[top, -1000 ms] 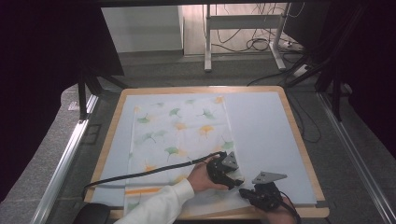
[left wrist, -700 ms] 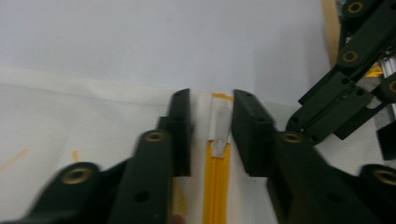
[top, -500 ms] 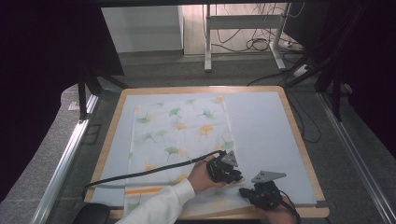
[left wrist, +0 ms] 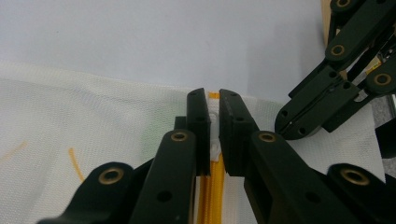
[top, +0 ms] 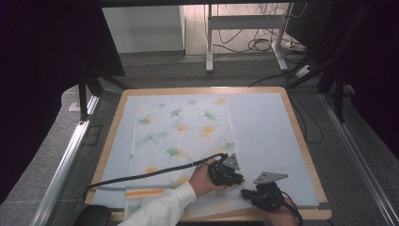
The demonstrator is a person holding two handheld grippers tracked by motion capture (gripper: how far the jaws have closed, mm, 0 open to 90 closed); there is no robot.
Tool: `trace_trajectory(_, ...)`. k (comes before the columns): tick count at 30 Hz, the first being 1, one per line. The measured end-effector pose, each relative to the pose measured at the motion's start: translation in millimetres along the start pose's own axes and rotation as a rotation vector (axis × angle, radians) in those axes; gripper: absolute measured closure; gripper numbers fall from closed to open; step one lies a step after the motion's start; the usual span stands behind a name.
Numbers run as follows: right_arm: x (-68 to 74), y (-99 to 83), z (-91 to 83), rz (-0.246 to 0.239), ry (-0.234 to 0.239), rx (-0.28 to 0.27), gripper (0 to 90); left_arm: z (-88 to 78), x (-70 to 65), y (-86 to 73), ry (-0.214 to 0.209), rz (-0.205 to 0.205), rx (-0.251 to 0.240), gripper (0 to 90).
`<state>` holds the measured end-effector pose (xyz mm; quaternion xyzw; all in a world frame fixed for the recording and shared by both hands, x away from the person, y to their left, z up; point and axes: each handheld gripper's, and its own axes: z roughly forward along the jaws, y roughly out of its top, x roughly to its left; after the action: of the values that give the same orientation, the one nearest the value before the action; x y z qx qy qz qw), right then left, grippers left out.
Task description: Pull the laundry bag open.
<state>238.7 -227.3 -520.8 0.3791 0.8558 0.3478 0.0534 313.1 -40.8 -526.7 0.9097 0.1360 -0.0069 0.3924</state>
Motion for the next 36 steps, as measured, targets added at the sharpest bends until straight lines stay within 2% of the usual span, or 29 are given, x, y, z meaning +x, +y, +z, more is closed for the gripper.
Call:
trace_trajectory(10, -3.2, 0.3, 1.3, 0.014, 0.001, -0.011, 89.1, -2.0, 0.3, 0.2, 0.003, 0.015, 0.015, 84.8)
trace_trajectory(19, -10.5, -2.3, -0.1, 0.099, 0.025, -0.018, 89.4, -5.1, -0.9, -1.6, 0.012, 0.032, 0.029, 84.8)
trace_trajectory(28, -12.8, -4.6, -1.5, 0.125, 0.037, -0.024, 89.4, -7.8, 0.3, -2.3, 0.011, 0.049, 0.048, 84.8)
trace_trajectory(32, -13.2, -5.0, -1.7, 0.131, 0.039, -0.026, 89.4, -10.0, 1.3, -5.4, 0.002, 0.036, 0.039, 84.8)
trace_trajectory(34, -13.3, -5.2, -1.4, 0.133, 0.040, -0.028, 89.4, -11.8, 3.6, -8.9, -0.005, 0.007, 0.022, 84.9)
trace_trajectory(36, -13.3, -5.3, -1.4, 0.136, 0.041, -0.028, 89.4, -14.4, 5.1, -10.9, 0.004, 0.013, 0.026, 84.9)
